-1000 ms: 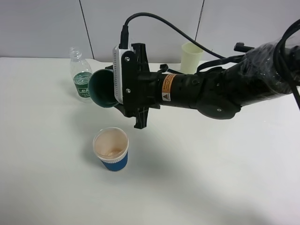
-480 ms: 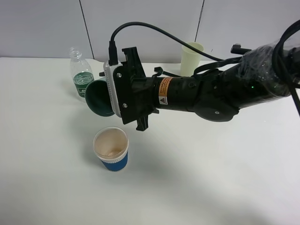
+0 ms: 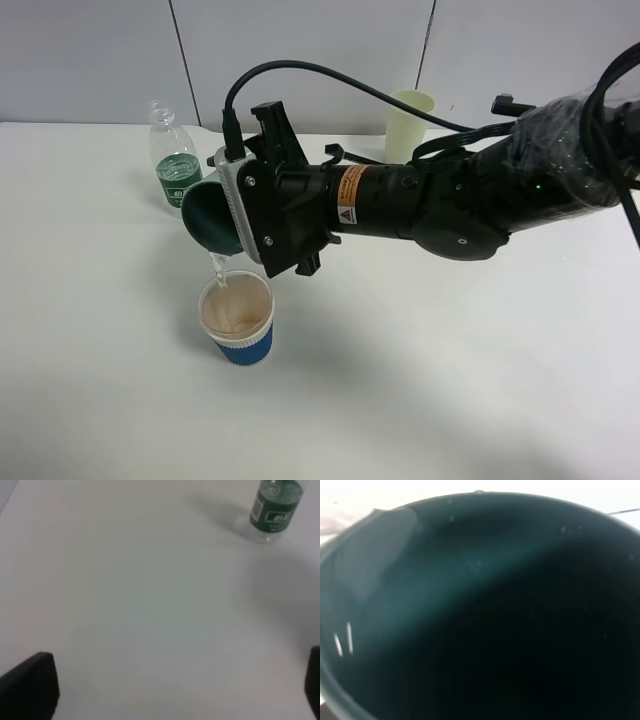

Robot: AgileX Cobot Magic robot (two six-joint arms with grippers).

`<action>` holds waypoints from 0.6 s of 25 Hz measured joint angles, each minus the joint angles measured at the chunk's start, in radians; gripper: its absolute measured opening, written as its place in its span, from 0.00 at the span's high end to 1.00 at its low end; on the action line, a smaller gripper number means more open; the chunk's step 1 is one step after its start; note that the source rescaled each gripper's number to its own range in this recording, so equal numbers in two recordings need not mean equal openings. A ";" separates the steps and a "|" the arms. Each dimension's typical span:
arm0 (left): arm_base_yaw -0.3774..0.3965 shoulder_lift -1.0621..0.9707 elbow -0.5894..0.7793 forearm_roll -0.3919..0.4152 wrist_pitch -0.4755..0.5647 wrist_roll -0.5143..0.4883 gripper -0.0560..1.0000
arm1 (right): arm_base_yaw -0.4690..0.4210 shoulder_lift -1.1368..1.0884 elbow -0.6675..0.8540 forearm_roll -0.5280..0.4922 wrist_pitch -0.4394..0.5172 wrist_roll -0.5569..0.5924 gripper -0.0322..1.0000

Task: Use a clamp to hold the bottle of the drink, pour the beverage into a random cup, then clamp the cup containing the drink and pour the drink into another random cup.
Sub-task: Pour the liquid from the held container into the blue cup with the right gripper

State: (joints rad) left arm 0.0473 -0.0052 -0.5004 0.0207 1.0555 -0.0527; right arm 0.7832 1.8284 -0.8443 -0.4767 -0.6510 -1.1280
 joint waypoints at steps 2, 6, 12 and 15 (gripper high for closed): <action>0.000 0.000 0.000 0.000 0.000 0.000 0.00 | 0.000 0.000 0.000 0.000 0.000 -0.010 0.97; 0.000 0.000 0.000 0.000 0.000 0.000 0.00 | 0.000 0.000 0.000 0.001 0.000 -0.025 0.97; 0.000 0.000 0.000 0.000 0.000 0.000 0.00 | 0.000 0.000 0.000 0.001 0.000 -0.078 0.97; 0.000 0.000 0.000 0.000 0.000 0.000 0.00 | 0.000 0.000 0.000 0.001 0.000 -0.081 0.97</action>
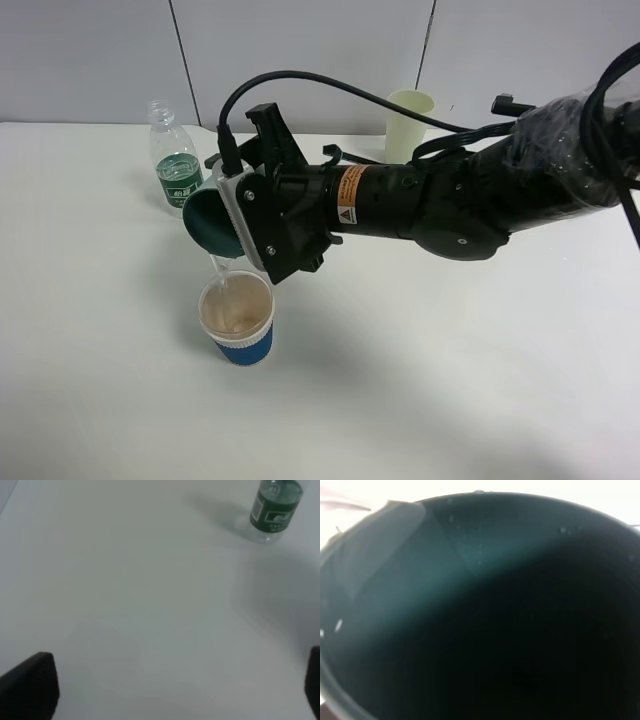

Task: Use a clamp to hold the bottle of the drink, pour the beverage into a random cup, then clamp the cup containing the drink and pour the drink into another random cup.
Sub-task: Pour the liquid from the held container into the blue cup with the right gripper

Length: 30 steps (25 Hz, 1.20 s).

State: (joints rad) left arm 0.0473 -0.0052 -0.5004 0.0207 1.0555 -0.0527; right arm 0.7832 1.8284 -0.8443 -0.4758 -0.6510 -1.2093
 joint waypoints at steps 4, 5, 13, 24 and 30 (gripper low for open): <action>0.000 0.000 0.000 0.000 0.000 0.000 0.00 | 0.000 0.000 0.000 0.000 0.000 -0.020 0.97; 0.000 0.000 0.000 0.000 0.000 0.000 0.00 | 0.000 0.000 0.000 0.000 0.000 -0.023 0.97; 0.000 0.000 0.000 0.000 0.000 0.000 0.00 | 0.000 0.000 0.000 0.000 0.000 -0.059 0.97; 0.000 0.000 0.000 0.000 0.000 0.000 0.00 | 0.000 0.000 0.000 0.000 0.000 -0.177 0.97; 0.000 0.000 0.000 0.000 0.000 0.000 0.00 | 0.000 0.000 0.000 0.000 -0.016 -0.230 0.97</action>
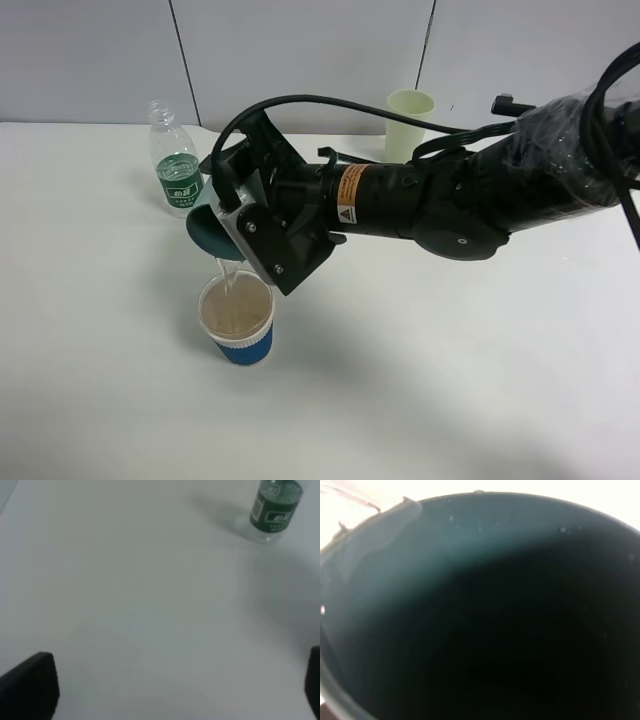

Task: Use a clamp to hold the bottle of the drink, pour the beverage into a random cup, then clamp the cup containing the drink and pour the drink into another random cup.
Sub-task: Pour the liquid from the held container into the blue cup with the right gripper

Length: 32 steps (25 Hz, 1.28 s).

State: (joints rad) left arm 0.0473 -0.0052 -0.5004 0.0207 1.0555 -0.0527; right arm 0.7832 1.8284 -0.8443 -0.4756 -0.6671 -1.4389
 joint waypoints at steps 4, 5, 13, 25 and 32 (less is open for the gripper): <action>0.000 0.000 0.000 0.000 0.000 0.000 0.00 | 0.000 0.000 0.000 0.000 -0.016 -0.071 0.97; 0.000 0.000 0.000 0.000 0.000 0.000 0.00 | 0.000 0.000 0.000 -0.001 -0.016 -0.090 0.97; 0.000 0.000 0.000 0.000 0.000 0.000 0.00 | 0.000 0.000 0.000 -0.001 -0.101 -0.224 0.97; 0.000 0.000 0.000 0.000 0.000 0.000 0.00 | 0.000 0.000 0.000 -0.010 -0.122 -0.378 0.97; 0.000 0.000 0.000 0.000 0.000 0.000 0.00 | 0.011 0.000 0.000 -0.026 -0.122 -0.443 0.97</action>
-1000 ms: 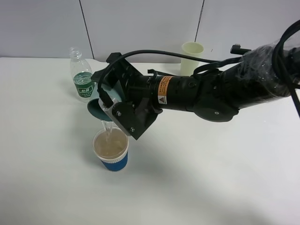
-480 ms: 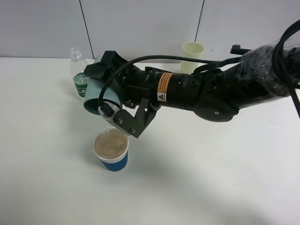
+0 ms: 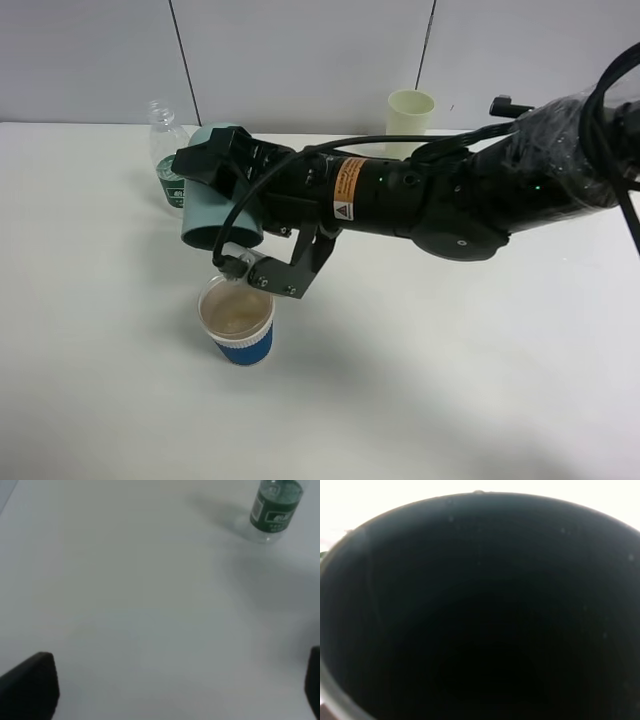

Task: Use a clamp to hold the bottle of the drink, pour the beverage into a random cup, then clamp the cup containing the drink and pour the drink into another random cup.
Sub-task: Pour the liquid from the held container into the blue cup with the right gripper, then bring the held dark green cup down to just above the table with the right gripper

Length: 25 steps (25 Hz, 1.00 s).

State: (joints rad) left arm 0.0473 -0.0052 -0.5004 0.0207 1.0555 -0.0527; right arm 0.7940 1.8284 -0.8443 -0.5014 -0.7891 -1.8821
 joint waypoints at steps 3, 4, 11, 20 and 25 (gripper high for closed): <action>0.000 0.000 0.000 0.000 0.000 0.000 0.00 | 0.009 0.000 0.000 0.000 0.000 -0.003 0.97; 0.000 0.000 0.000 0.000 0.000 0.000 0.00 | 0.011 0.000 0.000 0.001 0.000 0.004 0.97; 0.000 0.000 0.000 0.000 0.000 0.000 0.00 | 0.012 0.000 0.000 0.116 -0.001 0.373 0.97; 0.000 0.000 0.000 0.000 0.000 0.000 0.00 | 0.002 0.000 0.000 0.253 0.000 1.223 0.97; 0.000 0.000 0.000 0.000 0.000 0.000 0.00 | -0.009 0.000 0.000 0.302 0.000 1.462 0.97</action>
State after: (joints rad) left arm 0.0473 -0.0052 -0.5004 0.0207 1.0555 -0.0527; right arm 0.7850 1.8284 -0.8443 -0.1996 -0.7890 -0.4202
